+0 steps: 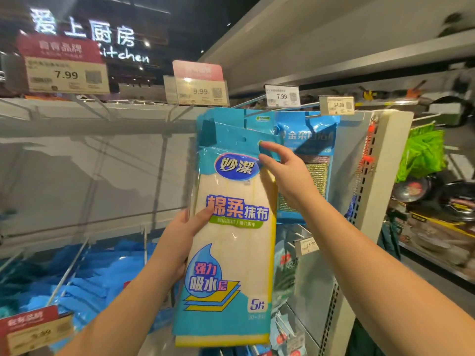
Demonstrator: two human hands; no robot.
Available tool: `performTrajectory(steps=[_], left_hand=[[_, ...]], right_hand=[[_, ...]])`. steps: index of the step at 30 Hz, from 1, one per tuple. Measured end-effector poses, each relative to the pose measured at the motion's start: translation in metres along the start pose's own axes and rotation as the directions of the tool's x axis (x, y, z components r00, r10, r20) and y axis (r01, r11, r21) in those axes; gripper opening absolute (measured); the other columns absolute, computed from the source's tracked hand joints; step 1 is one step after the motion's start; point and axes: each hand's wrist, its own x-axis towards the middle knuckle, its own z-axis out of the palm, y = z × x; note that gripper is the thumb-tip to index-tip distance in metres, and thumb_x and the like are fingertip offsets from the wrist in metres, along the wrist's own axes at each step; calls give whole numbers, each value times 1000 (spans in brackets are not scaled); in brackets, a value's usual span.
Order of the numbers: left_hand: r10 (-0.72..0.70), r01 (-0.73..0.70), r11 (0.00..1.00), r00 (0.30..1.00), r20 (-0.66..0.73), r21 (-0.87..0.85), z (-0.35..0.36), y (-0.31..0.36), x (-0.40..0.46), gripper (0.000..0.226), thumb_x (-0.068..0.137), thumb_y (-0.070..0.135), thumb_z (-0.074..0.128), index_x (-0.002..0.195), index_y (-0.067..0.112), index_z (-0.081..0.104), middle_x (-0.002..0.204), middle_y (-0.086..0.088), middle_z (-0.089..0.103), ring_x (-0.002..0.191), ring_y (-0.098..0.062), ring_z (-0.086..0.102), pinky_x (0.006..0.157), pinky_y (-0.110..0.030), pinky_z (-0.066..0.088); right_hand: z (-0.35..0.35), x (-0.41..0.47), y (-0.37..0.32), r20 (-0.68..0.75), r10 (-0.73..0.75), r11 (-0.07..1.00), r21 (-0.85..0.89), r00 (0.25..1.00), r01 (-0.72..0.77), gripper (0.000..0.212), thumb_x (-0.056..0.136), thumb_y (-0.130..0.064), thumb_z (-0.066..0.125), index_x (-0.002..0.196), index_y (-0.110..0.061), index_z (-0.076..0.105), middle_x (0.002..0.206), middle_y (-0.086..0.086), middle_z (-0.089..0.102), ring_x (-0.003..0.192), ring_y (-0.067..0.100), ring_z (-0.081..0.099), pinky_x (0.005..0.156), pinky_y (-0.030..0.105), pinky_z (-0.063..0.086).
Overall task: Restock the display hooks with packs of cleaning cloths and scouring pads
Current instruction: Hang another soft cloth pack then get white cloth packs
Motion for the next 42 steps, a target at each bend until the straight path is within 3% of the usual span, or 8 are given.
performTrajectory(steps=[4,7,9,10,17,21,36,42], left_hand=[[-106,106,994,991,79,9,16,6,10,57,84,43,75,127,8,63,115,-20,73,103,-39,72,86,-56,60],[-179,181,983,970,163,2,29,10,13,40,81,44,68,101,10,78,109,-20,75,90,-33,76,77,-49,63],[-202,206,979,960,196,-1,36,10,12,43,77,42,69,105,10,77,108,-19,75,86,-31,77,72,-45,64],[-206,208,978,958,200,12,38,10,11,49,76,41,69,112,9,73,108,-19,76,86,-31,76,72,-44,64],[-206,201,979,957,206,44,43,11,7,75,70,35,73,135,3,54,106,-20,76,79,-30,76,64,-41,64],[-191,181,981,958,214,62,47,14,8,63,74,40,70,127,5,62,109,-19,75,86,-30,76,75,-44,64],[-145,137,989,972,185,57,52,12,10,72,76,39,72,135,5,51,109,-19,75,86,-32,76,72,-44,64],[-150,138,987,972,182,82,50,8,15,76,75,42,74,137,5,50,111,-19,75,95,-35,74,82,-49,62]], right_hand=[[-12,10,-4,-57,-24,995,-96,998,19,34,87,-42,69,118,-48,55,133,-4,44,121,17,55,96,48,53],[-21,22,-7,-70,-33,989,-146,997,23,46,91,-34,68,134,-33,51,130,-3,40,119,14,55,92,34,56],[-27,30,-11,-90,-46,978,-207,995,27,51,93,-31,66,140,-27,48,126,-5,38,116,9,53,81,14,51],[-30,33,-13,-106,-46,975,-219,993,22,52,93,-30,66,141,-26,47,126,-6,38,115,8,52,79,12,48],[-43,45,-22,-127,-61,973,-228,990,31,58,90,-34,67,144,-28,44,132,-7,38,121,8,49,100,32,48],[-46,48,-26,-130,-63,980,-194,990,37,57,91,-32,66,144,-29,45,130,-8,40,120,7,51,98,33,52],[-55,49,-21,-102,-29,999,-32,994,26,60,87,-33,69,142,-37,45,134,-5,41,121,16,57,91,44,58],[-58,51,-17,-84,6,1000,-1,996,-6,56,91,-30,69,141,-39,45,134,-5,41,116,15,59,85,40,61]])
